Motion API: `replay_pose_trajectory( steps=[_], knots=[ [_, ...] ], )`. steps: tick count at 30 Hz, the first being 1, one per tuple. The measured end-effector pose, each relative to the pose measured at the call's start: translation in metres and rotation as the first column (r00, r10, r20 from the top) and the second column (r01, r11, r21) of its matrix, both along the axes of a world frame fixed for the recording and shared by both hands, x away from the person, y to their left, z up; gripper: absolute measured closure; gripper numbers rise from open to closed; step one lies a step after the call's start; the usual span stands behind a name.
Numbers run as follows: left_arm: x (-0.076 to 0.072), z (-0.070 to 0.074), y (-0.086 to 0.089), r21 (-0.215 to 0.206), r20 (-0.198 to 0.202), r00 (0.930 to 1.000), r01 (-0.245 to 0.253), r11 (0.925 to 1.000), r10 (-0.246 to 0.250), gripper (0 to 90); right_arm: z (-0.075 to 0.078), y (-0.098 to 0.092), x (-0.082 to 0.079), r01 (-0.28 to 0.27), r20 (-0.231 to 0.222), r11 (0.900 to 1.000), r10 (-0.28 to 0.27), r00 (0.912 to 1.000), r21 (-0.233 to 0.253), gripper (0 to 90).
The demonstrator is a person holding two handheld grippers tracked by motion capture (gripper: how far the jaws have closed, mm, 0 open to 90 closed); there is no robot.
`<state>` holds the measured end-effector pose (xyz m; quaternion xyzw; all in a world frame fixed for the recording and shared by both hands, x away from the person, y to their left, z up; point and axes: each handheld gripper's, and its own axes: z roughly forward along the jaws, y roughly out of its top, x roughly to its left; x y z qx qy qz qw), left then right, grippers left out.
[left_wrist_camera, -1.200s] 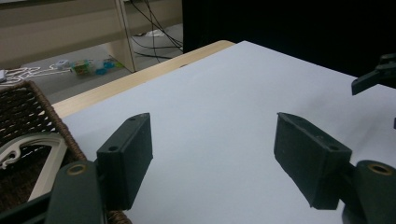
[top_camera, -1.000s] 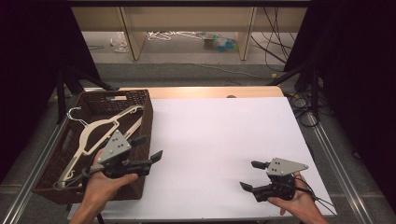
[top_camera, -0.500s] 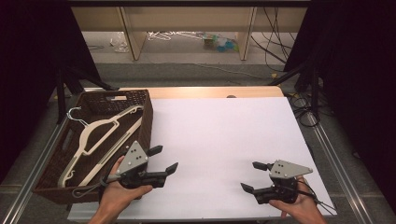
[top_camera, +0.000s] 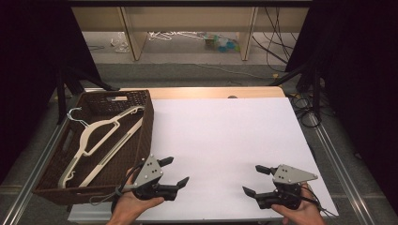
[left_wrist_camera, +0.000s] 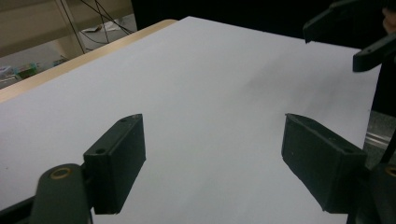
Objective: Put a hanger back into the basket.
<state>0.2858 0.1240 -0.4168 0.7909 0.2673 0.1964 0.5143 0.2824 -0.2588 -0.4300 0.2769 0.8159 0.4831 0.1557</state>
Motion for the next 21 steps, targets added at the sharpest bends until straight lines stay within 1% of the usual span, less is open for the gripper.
replay_pose_trajectory(
  steps=[2,3,4,5,6,7,8,9,10,11,14,15,16,17,21],
  knots=[
    [-0.0009,-0.0028,-0.0005,0.0,-0.004,1.0,0.006,1.0,-0.006,21.3,-0.0003,-0.0002,-0.0007,0.001,-0.003,1.0,-0.001,1.0,-0.001,18.4],
    [-0.002,-0.0055,-0.001,-0.009,-0.019,0.9998,0.008,0.9999,-0.008,21.3,-0.0008,-0.0005,-0.0011,0.003,0.004,1.0,-0.003,1.0,0.0,18.4],
    [-0.0029,-0.0069,-0.0007,-0.004,-0.018,0.9998,0.009,1.0,-0.009,21.1,-0.0011,-0.0012,-0.0017,0.008,0.013,1.0,-0.008,0.9999,-0.001,18.4],
    [-0.0045,-0.0085,0.0,-0.006,-0.019,0.9997,0.013,0.9999,-0.013,21.2,-0.0019,-0.0015,-0.0033,0.01,-0.004,1.0,-0.01,0.9999,0.006,18.4],
    [-0.0045,-0.0085,0.0,-0.006,-0.019,0.9997,0.013,0.9999,-0.013,21.3,-0.0019,-0.0015,-0.0033,0.01,-0.004,1.0,-0.01,0.9999,0.006,18.4],
    [-0.0049,-0.009,0.0007,-0.008,-0.018,0.9997,0.019,0.9998,-0.019,21.3,-0.0018,-0.002,-0.0041,0.012,-0.009,1.0,-0.012,0.9999,0.007,18.3],
    [-0.0064,-0.0089,0.0011,-0.012,-0.017,0.9998,0.009,0.9999,-0.009,21.1,-0.0017,-0.0026,-0.0042,0.018,0.011,1.0,-0.018,0.9998,0.006,18.3],
    [-0.0063,-0.0083,0.0025,-0.008,-0.004,0.9999,0.015,0.9999,-0.016,21.1,-0.0015,-0.0027,-0.005,0.019,0.011,1.0,-0.019,0.9998,0.006,18.2],
    [-0.0076,-0.0079,0.0033,-0.02,-0.011,0.9999,0.001,0.9998,-0.001,21.1,-0.0019,-0.0023,-0.0057,0.019,0.018,1.0,-0.02,0.9997,0.013,18.2],
    [-0.0076,-0.0071,0.0043,-0.025,-0.001,1.0,-0.003,0.9997,0.003,21.1,-0.0013,-0.0025,-0.0072,0.025,0.014,1.0,-0.025,0.9996,0.004,18.0],
    [-0.007,-0.0056,0.0069,-0.033,0.01,0.9999,-0.004,0.9994,0.004,20.8,-0.0016,-0.0022,-0.0076,0.021,0.019,1.0,-0.021,0.9996,0.008,17.0],
    [-0.0073,-0.0056,0.0074,-0.042,0.011,0.9998,-0.013,0.9991,0.013,20.8,-0.0015,-0.0019,-0.0083,0.022,0.008,1.0,-0.022,0.9997,0.011,17.0],
    [-0.0067,-0.0058,0.0077,-0.046,0.013,0.9999,-0.006,0.9989,0.007,20.4,-0.0015,-0.002,-0.0077,0.025,0.034,1.0,-0.025,0.9991,0.011,16.8],
    [-0.007,-0.0059,0.008,-0.046,0.003,0.9999,-0.011,0.9989,0.011,19.7,-0.0015,-0.0022,-0.0075,0.024,0.033,1.0,-0.025,0.9991,0.013,16.8],
    [-0.0065,-0.0069,0.0081,-0.046,0.0,0.9999,-0.01,0.9989,0.01,18.3,-0.0028,-0.0026,-0.007,0.031,0.018,0.999,-0.031,0.9994,0.017,16.7]
  ],
)
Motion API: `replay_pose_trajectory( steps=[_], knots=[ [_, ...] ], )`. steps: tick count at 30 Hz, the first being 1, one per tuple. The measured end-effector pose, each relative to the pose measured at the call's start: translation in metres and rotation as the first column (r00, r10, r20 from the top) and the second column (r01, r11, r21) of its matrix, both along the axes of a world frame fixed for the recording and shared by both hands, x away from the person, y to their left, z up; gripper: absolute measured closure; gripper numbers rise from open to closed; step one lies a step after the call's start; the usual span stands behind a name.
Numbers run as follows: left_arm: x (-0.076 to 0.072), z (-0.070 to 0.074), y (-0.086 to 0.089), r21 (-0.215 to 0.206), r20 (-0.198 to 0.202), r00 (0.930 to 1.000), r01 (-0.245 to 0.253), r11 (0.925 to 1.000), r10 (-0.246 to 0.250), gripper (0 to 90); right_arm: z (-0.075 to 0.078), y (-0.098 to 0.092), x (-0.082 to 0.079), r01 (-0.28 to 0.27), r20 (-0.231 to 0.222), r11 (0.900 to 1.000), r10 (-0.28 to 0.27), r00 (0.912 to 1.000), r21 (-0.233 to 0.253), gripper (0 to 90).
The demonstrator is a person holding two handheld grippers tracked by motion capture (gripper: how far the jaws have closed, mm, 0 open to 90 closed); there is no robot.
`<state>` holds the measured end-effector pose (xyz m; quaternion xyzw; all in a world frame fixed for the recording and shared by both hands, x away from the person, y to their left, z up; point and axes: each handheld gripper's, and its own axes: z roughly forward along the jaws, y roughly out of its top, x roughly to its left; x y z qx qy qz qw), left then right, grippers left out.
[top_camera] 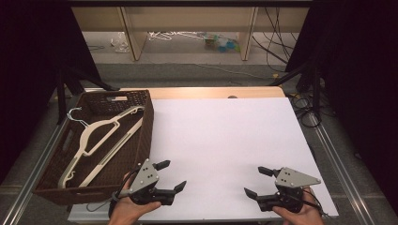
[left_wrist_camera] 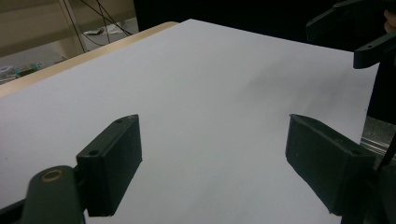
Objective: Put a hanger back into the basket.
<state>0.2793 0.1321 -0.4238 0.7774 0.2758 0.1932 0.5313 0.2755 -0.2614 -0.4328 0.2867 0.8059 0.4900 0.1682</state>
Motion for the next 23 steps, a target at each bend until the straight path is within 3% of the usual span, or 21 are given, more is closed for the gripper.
replay_pose_trajectory(
  steps=[11,12,23],
  knots=[
    [-0.0001,-0.0011,0.0007,0.01,0.014,0.9999,0.004,0.9999,-0.004,16.1,-0.0008,0.0002,0.001,-0.004,0.015,1.0,0.004,0.9999,-0.006,16.7],
    [-0.0003,-0.002,-0.0001,-0.004,0.006,1.0,0.0,1.0,0.0,16.2,-0.0007,0.0002,0.0008,-0.004,0.012,1.0,0.004,0.9999,-0.002,16.7],
    [-0.0002,-0.0021,0.0008,0.008,0.012,0.9999,-0.007,0.9999,0.007,16.4,-0.0008,0.0004,0.0005,-0.008,-0.011,1.0,0.008,0.9999,-0.006,16.7]
  ],
)
